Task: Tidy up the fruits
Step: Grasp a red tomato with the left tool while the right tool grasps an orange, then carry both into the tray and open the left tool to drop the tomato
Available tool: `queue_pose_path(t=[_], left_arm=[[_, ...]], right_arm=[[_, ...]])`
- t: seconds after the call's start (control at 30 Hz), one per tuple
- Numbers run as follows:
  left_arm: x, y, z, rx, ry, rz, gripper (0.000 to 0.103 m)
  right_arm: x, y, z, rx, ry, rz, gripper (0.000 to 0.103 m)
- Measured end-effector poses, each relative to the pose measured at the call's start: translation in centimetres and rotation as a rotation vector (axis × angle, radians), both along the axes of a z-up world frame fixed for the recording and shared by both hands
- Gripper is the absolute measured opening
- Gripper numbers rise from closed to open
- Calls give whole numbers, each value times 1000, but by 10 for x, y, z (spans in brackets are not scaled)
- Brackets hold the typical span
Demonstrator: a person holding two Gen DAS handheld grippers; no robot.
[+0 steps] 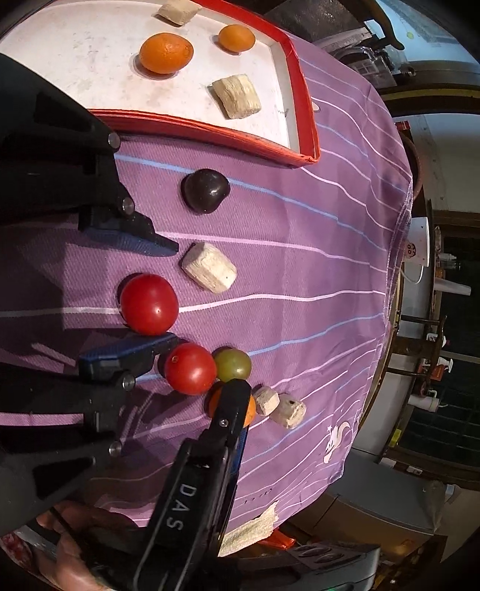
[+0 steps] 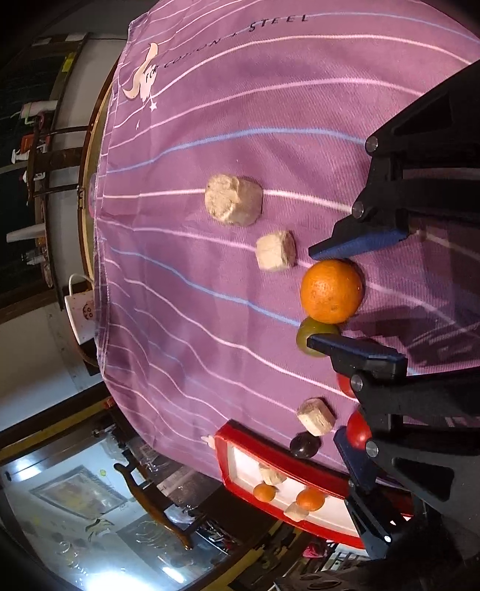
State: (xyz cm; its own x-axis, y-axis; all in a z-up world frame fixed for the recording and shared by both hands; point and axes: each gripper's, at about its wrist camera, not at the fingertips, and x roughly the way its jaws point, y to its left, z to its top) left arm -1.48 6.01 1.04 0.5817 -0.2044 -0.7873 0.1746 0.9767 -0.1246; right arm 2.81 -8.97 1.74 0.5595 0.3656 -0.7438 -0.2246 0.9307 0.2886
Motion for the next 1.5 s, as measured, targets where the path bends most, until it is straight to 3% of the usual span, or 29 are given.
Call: queue_pose_path(t=[0.13, 0.2, 0.5, 0.7, 0.83, 1.1, 1.23, 1.5], left_arm=[[0, -4, 0, 29, -12, -4, 42], [-2, -3, 0, 15, -14, -11, 29], [-27, 20, 14, -61, -22, 47, 29], [-58, 63, 30, -137, -45, 132, 29], [-74, 105, 39, -149, -67, 235, 29], [-91, 179, 43, -95, -115, 430, 30], [-89, 203, 36, -106, -105, 475, 30], [-69, 232, 25, -45, -63, 510, 30]], right_arm=[[-1, 2, 2, -7, -13, 2, 38], [-2, 1, 1, -3, -8, 6, 35], [-23, -1, 18, 30, -43, 9, 34], [-51, 15, 43, 32, -100, 54, 34], [-73, 42, 56, 38, -132, 124, 34], [-98, 115, 61, 49, -128, 277, 34], [-97, 153, 52, 54, -98, 328, 35], [-87, 208, 21, -14, -34, 385, 35]])
